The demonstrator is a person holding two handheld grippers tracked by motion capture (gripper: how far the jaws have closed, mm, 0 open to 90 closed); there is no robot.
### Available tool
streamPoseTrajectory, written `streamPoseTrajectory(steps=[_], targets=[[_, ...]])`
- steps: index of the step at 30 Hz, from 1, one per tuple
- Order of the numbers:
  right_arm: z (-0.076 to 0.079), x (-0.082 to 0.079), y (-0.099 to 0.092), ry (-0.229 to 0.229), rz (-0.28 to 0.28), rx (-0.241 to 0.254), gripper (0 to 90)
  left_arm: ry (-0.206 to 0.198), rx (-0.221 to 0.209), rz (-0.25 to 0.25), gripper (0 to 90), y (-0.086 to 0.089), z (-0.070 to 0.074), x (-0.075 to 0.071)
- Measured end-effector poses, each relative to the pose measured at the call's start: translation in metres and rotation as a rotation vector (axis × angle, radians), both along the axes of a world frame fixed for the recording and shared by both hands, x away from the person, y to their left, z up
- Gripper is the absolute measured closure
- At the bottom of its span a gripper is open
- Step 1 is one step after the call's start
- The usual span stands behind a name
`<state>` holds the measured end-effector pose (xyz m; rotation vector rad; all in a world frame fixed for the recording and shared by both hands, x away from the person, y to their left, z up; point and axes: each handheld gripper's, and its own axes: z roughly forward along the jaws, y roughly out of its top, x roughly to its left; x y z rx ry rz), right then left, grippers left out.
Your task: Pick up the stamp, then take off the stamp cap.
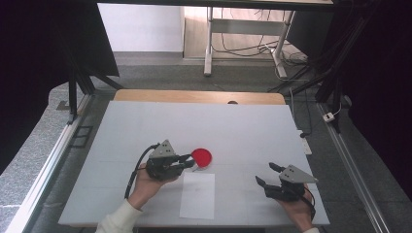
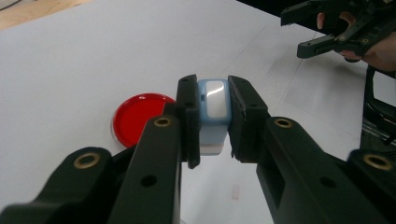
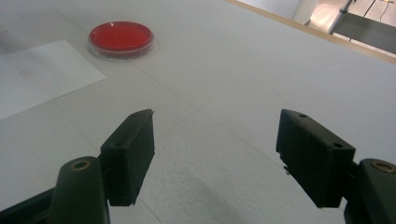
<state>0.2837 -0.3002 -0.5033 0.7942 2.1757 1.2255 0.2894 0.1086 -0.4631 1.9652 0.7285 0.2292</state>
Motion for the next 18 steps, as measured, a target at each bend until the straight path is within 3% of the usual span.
streamPoseTrajectory(steps=[18], targets=[[-0.0004,0.0007,0.0011,-0.003,0.001,-0.004,27.6,0.002,-0.020,0.013,75.2,-0.0051,0.0018,0.0031]])
